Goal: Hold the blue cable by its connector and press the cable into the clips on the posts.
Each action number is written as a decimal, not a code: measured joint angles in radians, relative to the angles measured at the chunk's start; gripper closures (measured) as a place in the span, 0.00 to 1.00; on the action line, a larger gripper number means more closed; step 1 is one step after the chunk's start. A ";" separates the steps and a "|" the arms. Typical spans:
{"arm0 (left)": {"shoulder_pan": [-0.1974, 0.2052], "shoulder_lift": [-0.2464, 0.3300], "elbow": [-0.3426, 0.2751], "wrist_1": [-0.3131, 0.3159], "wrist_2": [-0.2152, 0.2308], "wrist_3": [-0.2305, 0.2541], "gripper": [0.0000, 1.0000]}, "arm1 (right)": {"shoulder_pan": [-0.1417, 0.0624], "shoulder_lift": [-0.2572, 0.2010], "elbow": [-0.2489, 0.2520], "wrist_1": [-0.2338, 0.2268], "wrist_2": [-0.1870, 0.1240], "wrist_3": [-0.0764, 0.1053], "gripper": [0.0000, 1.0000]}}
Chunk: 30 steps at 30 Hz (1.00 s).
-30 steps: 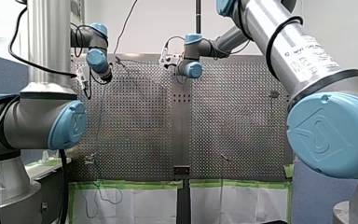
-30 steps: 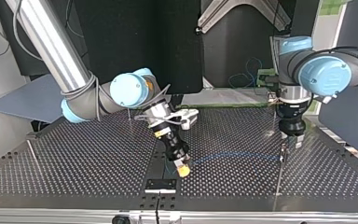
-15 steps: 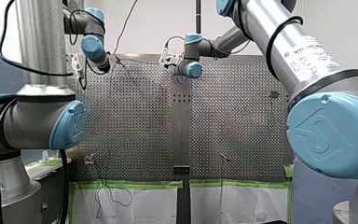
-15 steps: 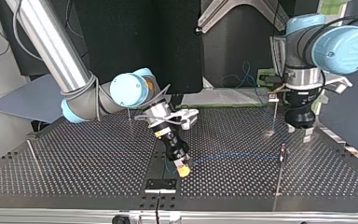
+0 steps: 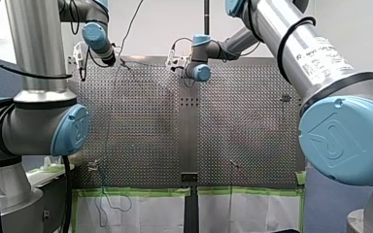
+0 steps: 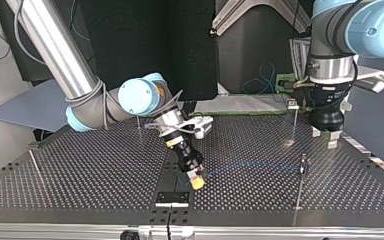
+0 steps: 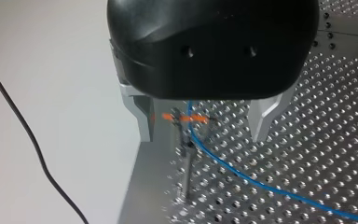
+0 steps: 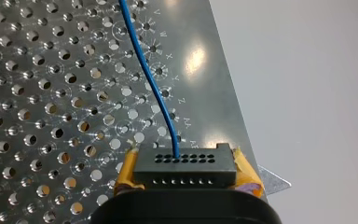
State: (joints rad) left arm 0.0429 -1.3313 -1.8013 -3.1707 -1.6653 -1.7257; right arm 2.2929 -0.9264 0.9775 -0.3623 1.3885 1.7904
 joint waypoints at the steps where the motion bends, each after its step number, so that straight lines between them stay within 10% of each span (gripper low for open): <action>1: -0.003 0.006 0.002 -0.002 -0.001 0.008 0.00 | 0.000 0.000 0.000 0.000 0.000 0.000 1.00; 17: -0.027 -0.031 0.028 0.032 0.045 0.144 0.00 | 0.004 0.000 0.000 0.001 0.000 -0.001 1.00; 30: -0.033 -0.055 0.031 0.036 0.046 0.149 0.00 | 0.004 0.000 0.000 0.004 -0.001 -0.001 1.00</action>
State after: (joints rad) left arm 0.0100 -1.3864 -1.7699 -3.1348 -1.6196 -1.5768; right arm 2.2968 -0.9263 0.9777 -0.3582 1.3870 1.7892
